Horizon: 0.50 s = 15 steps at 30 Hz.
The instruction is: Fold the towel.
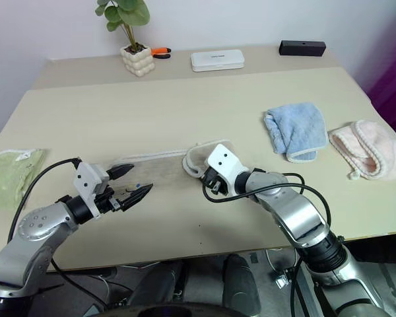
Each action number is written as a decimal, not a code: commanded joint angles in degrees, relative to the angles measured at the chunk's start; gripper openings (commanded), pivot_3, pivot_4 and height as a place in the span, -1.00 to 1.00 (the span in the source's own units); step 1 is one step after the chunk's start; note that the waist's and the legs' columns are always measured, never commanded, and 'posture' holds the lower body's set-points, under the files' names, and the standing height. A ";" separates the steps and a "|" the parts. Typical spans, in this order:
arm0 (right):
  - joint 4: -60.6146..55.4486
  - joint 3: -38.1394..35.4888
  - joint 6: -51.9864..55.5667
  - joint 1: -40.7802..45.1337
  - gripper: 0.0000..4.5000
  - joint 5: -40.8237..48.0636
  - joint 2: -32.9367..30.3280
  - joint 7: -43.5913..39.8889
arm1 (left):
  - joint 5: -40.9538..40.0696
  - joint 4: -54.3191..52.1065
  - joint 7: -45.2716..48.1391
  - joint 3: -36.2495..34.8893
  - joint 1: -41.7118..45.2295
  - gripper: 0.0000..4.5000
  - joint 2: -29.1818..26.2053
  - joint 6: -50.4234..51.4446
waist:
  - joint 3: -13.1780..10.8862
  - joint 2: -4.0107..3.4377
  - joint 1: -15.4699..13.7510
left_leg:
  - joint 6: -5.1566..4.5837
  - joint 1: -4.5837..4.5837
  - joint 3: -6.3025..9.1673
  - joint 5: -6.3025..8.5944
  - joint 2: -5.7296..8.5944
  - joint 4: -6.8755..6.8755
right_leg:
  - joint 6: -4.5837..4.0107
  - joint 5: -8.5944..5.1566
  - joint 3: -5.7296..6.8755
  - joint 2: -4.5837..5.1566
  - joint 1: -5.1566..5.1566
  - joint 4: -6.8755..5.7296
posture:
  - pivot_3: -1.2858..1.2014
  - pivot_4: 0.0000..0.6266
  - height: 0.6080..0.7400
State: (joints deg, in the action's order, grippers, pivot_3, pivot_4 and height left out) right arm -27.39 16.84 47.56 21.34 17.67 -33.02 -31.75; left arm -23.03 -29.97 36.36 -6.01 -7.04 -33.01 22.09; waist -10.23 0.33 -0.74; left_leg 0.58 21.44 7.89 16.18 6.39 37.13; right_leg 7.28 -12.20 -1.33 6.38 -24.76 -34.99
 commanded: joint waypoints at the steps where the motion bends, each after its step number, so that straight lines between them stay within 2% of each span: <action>1: -6.43 -7.69 -1.03 -1.42 0.69 6.88 -0.39 -4.27 | -0.13 -1.86 -0.62 -1.84 -1.46 0.75 -0.20 -0.25 | 0.00 0.00 -0.01 | 0.00 0.00 0.00 0.00 0.00 -0.01 | 0.00 0.00 0.00 0.00 0.00 0.00 | 0.03 -0.52 1.00; 4: -5.90 -13.19 -0.61 -1.77 0.69 11.73 0.70 -5.73 | -0.55 -2.06 -1.38 -3.04 -2.91 0.75 0.00 0.06 | 0.00 0.01 -0.01 | -0.01 -0.01 0.00 0.01 0.00 -0.01 | 0.00 0.00 0.00 0.00 0.01 0.01 | 0.03 -0.52 1.00; 5: -4.72 -14.30 -0.13 -1.24 0.58 12.28 1.43 -4.94 | -0.65 -2.17 -1.70 -3.37 -3.43 0.75 0.14 0.24 | 0.00 0.01 -0.01 | -0.01 -0.01 0.00 0.01 0.00 -0.01 | 0.00 0.00 0.00 0.00 0.02 0.01 | 0.03 -0.52 1.00; 7: -0.69 -13.53 -1.19 0.04 0.26 10.28 2.02 -3.91 | -0.84 -2.56 -2.74 -3.97 -5.11 0.75 1.08 0.24 | 0.00 0.00 0.16 | -0.01 -0.04 0.00 0.01 -0.01 -0.01 | 0.00 0.00 0.00 0.00 0.04 0.00 | 0.03 -0.52 1.00; 12: 9.69 -5.57 -8.50 1.18 -0.90 1.61 3.97 -3.27 | -1.16 -3.22 -6.33 -5.17 -9.11 0.75 4.74 0.39 | 0.00 0.01 0.12 | -0.01 -0.04 -0.01 0.01 -0.02 -0.05 | 0.00 0.00 0.00 -0.01 0.00 0.00 | 0.03 -0.52 1.00; 13: 12.37 -2.79 -10.58 1.11 -0.97 -1.60 3.96 -3.05 | -1.45 -3.44 -7.10 -5.49 -9.95 0.75 5.65 0.53 | 0.00 0.01 0.16 | 0.00 -0.04 -0.02 0.01 -0.02 -0.05 | 0.00 0.00 0.00 -0.01 -0.01 0.00 | 0.03 -0.52 1.00; 15: 16.27 0.79 -13.90 0.18 -0.97 -5.16 4.59 -3.36 | -1.92 -4.29 -8.49 -6.06 -11.63 0.75 7.45 0.72 | 0.01 0.02 0.12 | 0.00 -0.04 -0.03 0.00 -0.02 -0.05 | 0.00 0.00 -0.01 0.00 0.00 0.00 | 0.03 -0.52 1.00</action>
State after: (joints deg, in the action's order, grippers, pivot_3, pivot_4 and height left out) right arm -12.02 15.86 36.81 21.55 15.16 -29.05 -35.08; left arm -24.14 -31.80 29.03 -10.45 -17.95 -26.01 23.14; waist -10.22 0.35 -0.62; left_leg 0.58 21.41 7.86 16.18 6.38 37.09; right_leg 7.28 -12.20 -1.33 6.39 -24.76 -34.98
